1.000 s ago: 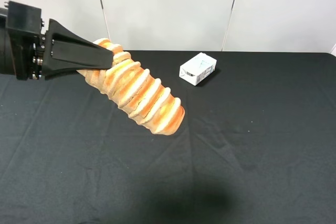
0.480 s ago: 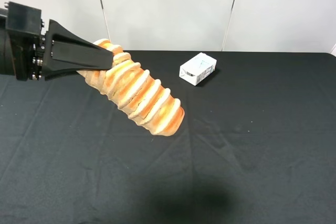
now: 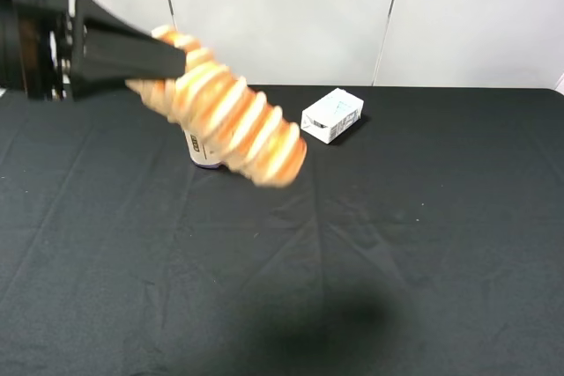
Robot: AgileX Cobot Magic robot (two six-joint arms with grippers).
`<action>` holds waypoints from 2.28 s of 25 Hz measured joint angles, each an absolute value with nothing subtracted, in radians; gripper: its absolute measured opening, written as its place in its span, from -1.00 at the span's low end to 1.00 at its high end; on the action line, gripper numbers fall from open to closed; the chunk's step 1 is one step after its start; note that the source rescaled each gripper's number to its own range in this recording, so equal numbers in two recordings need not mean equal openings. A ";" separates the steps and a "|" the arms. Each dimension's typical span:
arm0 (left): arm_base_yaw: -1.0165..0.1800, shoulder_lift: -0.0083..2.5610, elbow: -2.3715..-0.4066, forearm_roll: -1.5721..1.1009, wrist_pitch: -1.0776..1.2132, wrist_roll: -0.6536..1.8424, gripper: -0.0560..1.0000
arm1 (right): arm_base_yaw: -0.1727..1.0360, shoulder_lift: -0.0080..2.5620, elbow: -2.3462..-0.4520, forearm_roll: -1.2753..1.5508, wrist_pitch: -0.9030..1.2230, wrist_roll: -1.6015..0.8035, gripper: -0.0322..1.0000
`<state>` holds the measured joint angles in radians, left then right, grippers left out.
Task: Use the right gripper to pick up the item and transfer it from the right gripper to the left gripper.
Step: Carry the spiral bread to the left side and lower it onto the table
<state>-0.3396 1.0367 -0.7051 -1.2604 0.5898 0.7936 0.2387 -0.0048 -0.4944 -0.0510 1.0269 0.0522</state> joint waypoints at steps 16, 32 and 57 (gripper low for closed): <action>-0.340 1.042 -0.886 -0.441 0.517 0.240 -0.89 | 0.239 -0.006 -0.494 -0.051 1.027 0.052 1.00; -0.340 1.174 -0.889 0.132 0.800 -0.169 -0.89 | 0.239 -0.006 -0.494 -0.051 1.027 0.052 1.00; -0.340 1.568 -0.895 0.186 0.639 -0.129 -0.89 | 0.239 -0.006 -0.494 -0.051 1.027 0.054 1.00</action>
